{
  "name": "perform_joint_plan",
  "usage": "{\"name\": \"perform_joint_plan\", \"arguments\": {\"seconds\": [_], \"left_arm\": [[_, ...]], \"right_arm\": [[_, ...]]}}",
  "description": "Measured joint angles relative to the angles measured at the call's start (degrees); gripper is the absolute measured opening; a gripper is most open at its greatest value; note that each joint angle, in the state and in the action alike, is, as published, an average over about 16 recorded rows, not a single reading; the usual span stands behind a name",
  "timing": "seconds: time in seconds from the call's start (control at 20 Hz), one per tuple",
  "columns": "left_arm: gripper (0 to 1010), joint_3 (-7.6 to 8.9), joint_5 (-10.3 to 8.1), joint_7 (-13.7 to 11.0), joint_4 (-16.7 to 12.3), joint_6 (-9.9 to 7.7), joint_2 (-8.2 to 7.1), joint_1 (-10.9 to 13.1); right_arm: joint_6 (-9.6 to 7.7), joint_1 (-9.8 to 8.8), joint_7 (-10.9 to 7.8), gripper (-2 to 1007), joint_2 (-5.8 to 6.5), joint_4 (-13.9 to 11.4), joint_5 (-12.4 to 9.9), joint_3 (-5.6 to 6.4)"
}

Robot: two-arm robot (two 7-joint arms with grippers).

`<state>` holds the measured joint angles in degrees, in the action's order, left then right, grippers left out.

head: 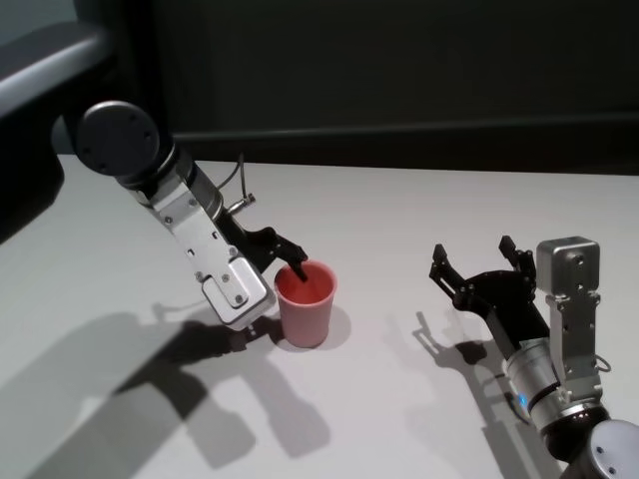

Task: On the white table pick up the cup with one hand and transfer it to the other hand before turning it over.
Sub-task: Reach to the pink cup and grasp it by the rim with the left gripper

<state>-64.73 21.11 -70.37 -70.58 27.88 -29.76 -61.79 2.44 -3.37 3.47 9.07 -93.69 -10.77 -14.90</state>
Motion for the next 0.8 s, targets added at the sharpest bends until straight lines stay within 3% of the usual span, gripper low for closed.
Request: {"name": "perform_joint_plan", "arguments": {"seconds": [0.8], "left_arm": [[1001, -2.34, -0.37, 1.50, 0.34, -0.04, 0.59, -0.14]], "right_arm": [[0.00, 0.00, 0.00, 1002, 0.00, 0.00, 0.00, 0.00]]}}
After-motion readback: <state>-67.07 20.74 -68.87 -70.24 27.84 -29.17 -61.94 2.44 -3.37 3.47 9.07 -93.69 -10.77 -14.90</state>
